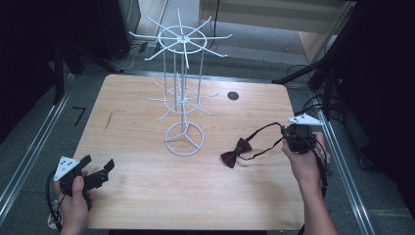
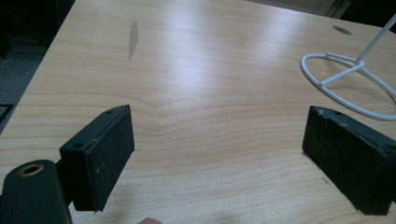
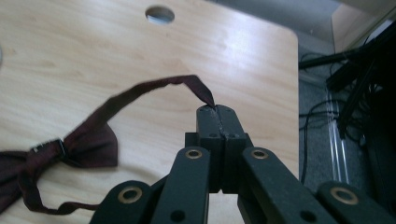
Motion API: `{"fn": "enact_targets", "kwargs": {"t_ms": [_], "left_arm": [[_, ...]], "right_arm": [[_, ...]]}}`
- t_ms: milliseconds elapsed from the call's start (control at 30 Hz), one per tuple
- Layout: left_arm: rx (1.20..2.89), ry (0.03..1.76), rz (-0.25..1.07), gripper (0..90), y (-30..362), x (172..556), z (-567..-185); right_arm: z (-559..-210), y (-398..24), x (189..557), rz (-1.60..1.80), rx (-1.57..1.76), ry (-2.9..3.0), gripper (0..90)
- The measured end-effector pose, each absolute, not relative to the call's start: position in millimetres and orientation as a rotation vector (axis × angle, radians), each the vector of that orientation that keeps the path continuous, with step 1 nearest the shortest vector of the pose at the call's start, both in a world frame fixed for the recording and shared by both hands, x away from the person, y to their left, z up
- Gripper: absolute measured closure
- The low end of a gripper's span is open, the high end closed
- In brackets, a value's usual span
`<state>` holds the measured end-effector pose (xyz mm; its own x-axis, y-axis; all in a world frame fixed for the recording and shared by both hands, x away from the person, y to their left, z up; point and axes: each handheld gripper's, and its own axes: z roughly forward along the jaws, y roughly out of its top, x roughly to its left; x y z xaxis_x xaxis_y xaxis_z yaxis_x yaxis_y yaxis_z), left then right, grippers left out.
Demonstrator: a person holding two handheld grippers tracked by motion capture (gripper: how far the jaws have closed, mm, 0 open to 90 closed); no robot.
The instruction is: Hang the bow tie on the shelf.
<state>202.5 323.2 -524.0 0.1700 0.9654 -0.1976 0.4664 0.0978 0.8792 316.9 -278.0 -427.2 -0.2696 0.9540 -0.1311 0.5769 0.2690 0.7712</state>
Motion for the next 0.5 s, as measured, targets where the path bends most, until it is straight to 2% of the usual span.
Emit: {"fn": "enact_targets", "kwargs": {"t_ms": [500], "left_arm": [[1.512,1.439,0.675,10.0,323.1,202.5,-524.0]], "right_arm": [[-403.9,-269.3,296.9,1.036,1.159,1.741,90.0]]}}
